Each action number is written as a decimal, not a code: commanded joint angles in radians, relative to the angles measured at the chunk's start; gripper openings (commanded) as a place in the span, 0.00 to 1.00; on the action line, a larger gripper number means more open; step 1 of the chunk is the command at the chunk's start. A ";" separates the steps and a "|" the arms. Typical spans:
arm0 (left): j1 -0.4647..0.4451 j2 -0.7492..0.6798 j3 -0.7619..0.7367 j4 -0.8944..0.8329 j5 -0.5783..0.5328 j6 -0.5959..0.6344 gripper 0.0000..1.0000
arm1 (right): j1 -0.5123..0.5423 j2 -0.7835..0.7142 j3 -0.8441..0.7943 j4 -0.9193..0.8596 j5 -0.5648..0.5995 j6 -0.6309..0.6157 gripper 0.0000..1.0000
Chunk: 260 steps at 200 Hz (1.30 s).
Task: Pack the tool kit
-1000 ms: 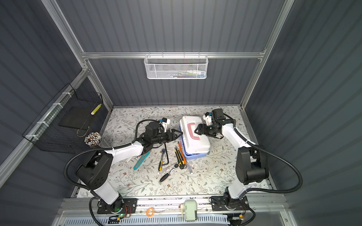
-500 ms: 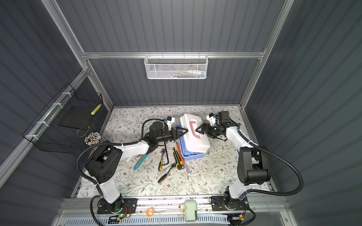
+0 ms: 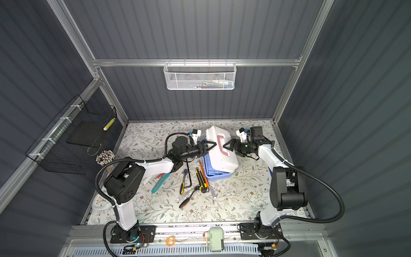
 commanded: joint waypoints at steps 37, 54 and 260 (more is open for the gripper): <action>-0.025 0.044 0.056 0.143 -0.001 -0.030 0.33 | 0.008 -0.005 0.017 0.006 -0.047 -0.010 0.84; -0.030 0.064 0.074 0.162 0.000 -0.048 0.27 | 0.008 -0.002 0.031 -0.015 -0.029 -0.023 0.99; -0.039 0.217 0.271 0.161 0.019 -0.068 0.25 | -0.060 -0.420 0.050 -0.355 0.402 -0.196 0.99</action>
